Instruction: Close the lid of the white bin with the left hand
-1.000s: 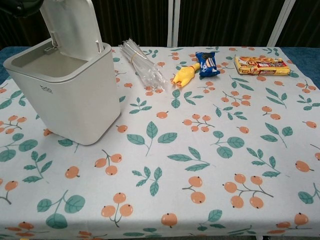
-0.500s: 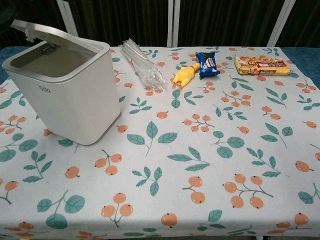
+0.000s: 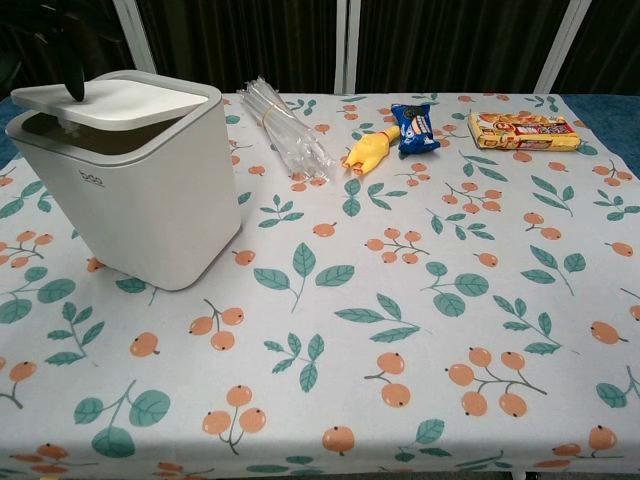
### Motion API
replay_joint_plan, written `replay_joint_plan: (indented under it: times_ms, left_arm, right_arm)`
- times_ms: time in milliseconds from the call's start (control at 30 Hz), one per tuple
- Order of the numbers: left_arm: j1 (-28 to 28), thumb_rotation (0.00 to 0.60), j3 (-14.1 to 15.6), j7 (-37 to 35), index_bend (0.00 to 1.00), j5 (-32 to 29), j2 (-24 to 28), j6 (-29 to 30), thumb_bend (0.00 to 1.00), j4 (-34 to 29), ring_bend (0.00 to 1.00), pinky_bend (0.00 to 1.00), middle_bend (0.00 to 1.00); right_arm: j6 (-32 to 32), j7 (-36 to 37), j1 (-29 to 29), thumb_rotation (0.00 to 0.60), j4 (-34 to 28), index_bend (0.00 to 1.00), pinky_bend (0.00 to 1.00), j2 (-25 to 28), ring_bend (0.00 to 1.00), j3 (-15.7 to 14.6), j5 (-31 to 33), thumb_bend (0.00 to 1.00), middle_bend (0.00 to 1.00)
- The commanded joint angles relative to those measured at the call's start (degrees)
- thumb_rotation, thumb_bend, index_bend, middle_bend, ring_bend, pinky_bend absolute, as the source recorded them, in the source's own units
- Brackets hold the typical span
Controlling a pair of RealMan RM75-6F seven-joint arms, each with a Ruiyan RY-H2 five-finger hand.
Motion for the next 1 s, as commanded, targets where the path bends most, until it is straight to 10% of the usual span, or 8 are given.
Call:
replay_joint_plan:
  times_ms: [33, 1000]
  left_arm:
    - [0.11, 0.475, 0.16, -0.30, 0.14, 0.03, -0.49, 0.06, 0.71, 0.47, 0.05, 0.16, 0.36]
    - [0.88, 0.488, 0.87, -2.03, 0.14, 0.31, -4.05, 1.62, 0.71, 3.66, 0.05, 0.16, 0.36]
  right_arm:
    - [-0.02, -0.03, 0.00, 0.600, 0.05, 0.00, 0.00, -0.04, 0.00, -0.02, 0.02, 0.21, 0.00]
    - [-0.04, 0.29, -0.01, 0.600, 0.28, 0.00, 0.00, -0.16, 0.00, -0.09, 0.02, 0.21, 0.00]
